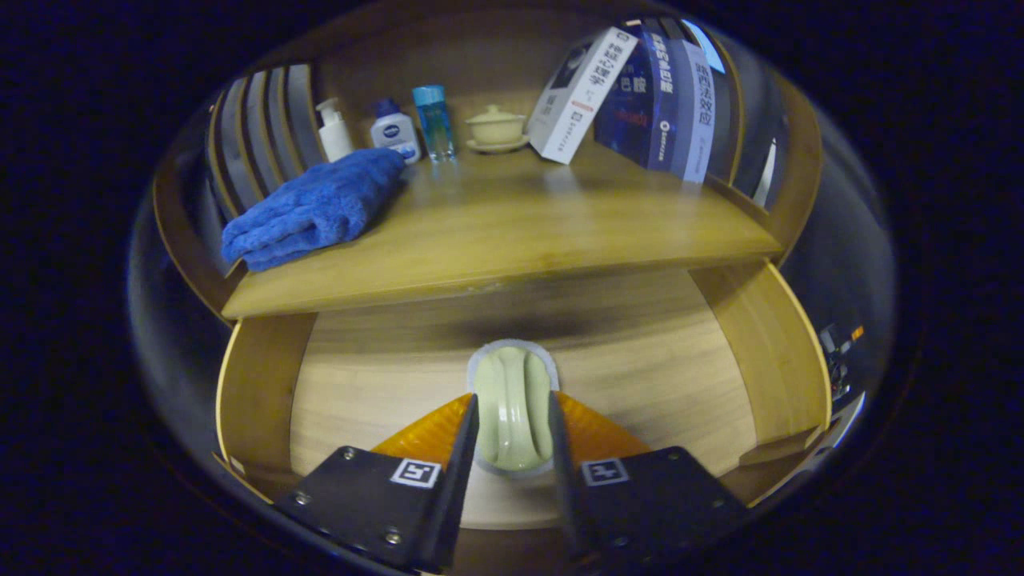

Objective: Pull open the drawer, take out the items inside it, and place them on the countertop above the cabinet.

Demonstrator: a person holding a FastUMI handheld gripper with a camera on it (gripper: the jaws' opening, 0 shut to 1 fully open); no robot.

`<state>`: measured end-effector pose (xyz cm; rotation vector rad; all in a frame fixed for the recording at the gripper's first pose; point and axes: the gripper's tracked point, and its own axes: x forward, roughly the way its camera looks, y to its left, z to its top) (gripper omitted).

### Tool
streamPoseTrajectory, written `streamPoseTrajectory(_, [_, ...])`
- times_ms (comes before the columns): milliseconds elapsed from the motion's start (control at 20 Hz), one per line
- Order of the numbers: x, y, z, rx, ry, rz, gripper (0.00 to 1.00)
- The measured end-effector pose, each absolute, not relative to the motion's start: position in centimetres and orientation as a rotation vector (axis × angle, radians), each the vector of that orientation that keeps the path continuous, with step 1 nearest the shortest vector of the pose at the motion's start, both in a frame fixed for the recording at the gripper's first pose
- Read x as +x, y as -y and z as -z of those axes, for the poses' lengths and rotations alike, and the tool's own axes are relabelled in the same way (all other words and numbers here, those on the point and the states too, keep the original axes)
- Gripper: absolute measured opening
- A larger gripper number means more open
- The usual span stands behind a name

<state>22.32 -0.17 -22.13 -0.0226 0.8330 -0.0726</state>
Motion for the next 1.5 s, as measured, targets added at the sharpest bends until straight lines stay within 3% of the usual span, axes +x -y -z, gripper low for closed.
streamPoseTrajectory(150, [21.9,-0.6,23.3,0.067,-0.882,0.041,0.3])
streamPoseTrajectory(250, [21.6,-0.9,23.6,0.084,-0.871,0.014,0.19])
streamPoseTrajectory(500, [20.5,-1.0,21.8,-0.006,-0.783,-0.024,0.14])
streamPoseTrajectory(1100, [17.0,-3.8,11.3,-0.009,-0.535,-0.158,0.14])
streamPoseTrajectory(1500, [22.8,-5.3,3.5,-0.023,-0.424,-0.148,0.14])
